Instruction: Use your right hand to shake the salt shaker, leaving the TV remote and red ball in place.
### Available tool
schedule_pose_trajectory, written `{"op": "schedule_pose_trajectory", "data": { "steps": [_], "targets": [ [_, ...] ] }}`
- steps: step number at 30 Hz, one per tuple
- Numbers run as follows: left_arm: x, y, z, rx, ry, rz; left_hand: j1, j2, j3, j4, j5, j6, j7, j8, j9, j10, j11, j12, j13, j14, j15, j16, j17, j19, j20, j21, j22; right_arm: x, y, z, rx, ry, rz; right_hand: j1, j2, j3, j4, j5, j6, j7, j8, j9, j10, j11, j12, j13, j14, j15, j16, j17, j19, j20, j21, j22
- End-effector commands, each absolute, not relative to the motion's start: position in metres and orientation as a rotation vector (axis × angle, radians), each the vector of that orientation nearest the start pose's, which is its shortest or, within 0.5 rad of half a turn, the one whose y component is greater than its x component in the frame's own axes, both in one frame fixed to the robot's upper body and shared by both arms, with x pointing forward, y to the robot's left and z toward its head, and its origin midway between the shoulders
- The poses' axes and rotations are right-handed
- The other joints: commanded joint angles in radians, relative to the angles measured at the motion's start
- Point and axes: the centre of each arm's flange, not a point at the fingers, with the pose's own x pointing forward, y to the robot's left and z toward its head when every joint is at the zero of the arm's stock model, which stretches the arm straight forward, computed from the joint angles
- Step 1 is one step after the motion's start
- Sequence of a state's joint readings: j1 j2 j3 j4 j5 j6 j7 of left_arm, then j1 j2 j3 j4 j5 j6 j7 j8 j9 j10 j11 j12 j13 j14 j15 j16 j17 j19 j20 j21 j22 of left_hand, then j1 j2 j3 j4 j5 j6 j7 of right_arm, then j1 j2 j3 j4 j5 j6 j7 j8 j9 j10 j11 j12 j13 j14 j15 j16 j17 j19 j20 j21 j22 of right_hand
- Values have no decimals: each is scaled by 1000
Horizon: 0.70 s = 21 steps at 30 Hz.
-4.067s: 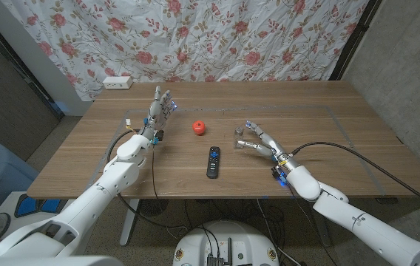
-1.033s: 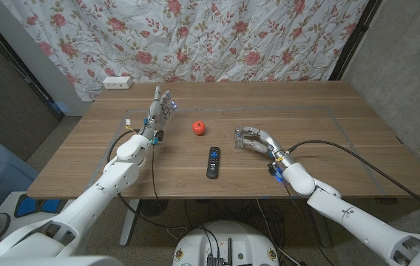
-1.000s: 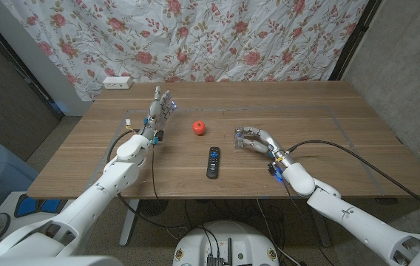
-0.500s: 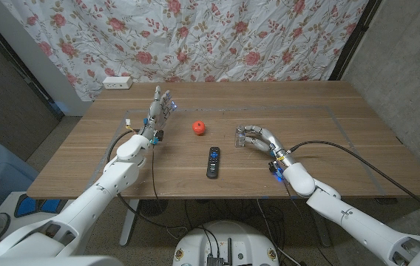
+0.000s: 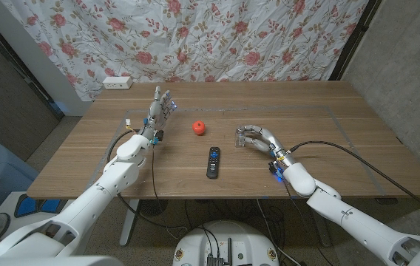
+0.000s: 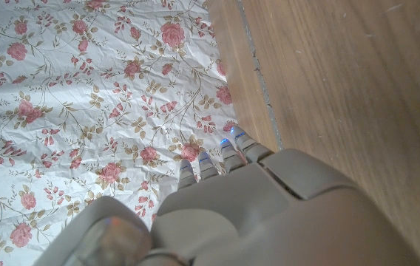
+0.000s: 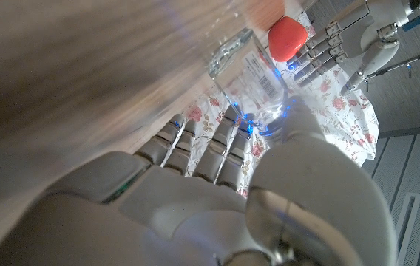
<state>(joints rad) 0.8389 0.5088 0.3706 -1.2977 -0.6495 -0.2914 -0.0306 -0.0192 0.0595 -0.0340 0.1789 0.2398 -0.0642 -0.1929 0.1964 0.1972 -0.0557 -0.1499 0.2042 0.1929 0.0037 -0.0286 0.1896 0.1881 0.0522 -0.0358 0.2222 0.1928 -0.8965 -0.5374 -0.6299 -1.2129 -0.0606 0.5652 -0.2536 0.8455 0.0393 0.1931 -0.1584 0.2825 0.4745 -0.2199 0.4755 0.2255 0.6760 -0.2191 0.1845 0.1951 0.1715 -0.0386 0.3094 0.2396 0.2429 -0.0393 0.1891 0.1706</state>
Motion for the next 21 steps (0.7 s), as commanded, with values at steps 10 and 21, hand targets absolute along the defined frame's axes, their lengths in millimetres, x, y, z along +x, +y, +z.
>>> {"op": "schedule_pose_trajectory", "data": {
  "steps": [10, 21],
  "targets": [
    [653, 290, -28, -42, -594, -207, 0, 101, 0, 8, 6, 0, -7, 4, 6, 1, -6, 8, 4, 0, -105, 5, 6, 10, -23, 4, 5, 622, -197, -135, -640, -740, 313, 36, -18, -18, 1, -2, -63, -1, -32, -11, -61, -1, -6, 1, -32, -141, -20, 5, -12, -63, 1, 1],
    [653, 290, -28, -42, -594, -207, 0, 101, 0, 8, 6, 0, -7, 4, 6, 2, -4, 8, 4, 1, -105, 5, 6, 10, -23, 5, 5, 624, -196, -133, -635, -748, 289, 51, -6, -17, 6, 0, -57, 0, -28, -11, -46, -2, 10, 5, -12, -149, -14, 6, -7, -70, 4, 0]
  ]
}}
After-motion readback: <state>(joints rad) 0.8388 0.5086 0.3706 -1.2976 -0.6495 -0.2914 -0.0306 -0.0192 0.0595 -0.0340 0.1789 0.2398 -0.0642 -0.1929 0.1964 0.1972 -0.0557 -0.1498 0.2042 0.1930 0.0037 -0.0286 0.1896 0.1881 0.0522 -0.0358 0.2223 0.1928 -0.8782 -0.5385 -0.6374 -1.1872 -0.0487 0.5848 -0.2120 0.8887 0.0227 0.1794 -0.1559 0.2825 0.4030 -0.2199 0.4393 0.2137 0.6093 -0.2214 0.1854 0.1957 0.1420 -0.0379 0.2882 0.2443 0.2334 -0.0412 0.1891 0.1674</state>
